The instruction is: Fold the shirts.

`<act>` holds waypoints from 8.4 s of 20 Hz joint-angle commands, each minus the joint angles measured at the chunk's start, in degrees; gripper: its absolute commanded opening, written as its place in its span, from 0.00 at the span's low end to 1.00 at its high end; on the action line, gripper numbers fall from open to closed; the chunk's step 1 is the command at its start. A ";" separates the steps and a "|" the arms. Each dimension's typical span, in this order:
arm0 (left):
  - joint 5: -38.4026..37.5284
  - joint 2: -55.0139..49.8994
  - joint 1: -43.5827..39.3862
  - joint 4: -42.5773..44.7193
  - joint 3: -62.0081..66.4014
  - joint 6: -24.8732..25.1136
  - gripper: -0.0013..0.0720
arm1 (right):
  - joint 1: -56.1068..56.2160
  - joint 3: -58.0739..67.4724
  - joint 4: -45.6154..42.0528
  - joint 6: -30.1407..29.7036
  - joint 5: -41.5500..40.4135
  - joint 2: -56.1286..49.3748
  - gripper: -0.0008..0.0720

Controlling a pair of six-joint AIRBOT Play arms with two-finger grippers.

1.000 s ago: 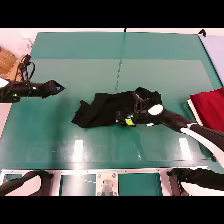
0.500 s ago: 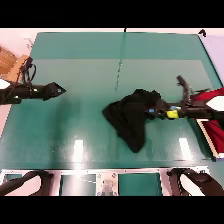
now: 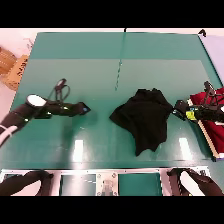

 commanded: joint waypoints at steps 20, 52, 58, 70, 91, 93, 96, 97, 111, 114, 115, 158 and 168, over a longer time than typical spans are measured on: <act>-5.44 -22.84 -13.07 -19.54 12.59 8.31 0.05 | -2.67 -0.09 -4.59 -0.57 -2.01 0.04 0.03; -23.17 3.89 9.68 -0.07 43.30 -0.02 0.05 | 3.85 33.77 7.04 -10.10 0.22 1.22 0.03; -28.24 11.72 9.68 -0.04 66.10 -2.62 0.05 | 2.56 56.46 6.51 -12.72 0.20 7.08 0.03; -41.53 13.03 9.68 12.63 56.17 -13.94 0.05 | 2.62 47.32 8.79 -14.56 7.50 7.41 0.03; 3.45 -8.28 9.68 -5.60 12.20 10.51 0.57 | 5.99 13.53 22.62 -23.52 -10.97 -25.73 0.47; -0.48 -8.28 10.86 -4.24 13.16 6.99 0.86 | 1.36 13.73 19.91 -23.50 -6.43 -24.65 0.47; -10.27 -8.26 15.69 -1.77 15.39 3.98 0.86 | -6.32 13.53 13.25 -23.28 0.87 -23.02 0.48; -14.10 -8.24 17.57 -0.94 16.00 3.50 0.86 | -8.59 13.14 11.30 -23.19 2.91 -22.56 0.60; -25.44 -8.31 18.75 8.87 14.67 -4.85 0.86 | -5.01 -5.68 14.86 -22.01 -2.32 -23.69 0.37; -17.62 -8.31 12.33 9.03 10.10 -4.85 0.86 | -2.14 -5.64 15.28 -22.01 -5.01 -23.78 0.03; -12.72 -8.33 9.42 9.03 8.57 -4.98 0.86 | -1.88 -5.62 15.50 -22.01 -5.01 -23.78 0.03; -16.39 -12.79 3.61 35.54 65.05 -15.78 0.05 | -14.82 18.56 10.40 -15.43 6.29 -10.82 0.03; -32.20 -0.63 3.61 41.31 76.70 -15.08 0.05 | -20.61 38.62 4.61 -10.12 8.90 4.59 0.03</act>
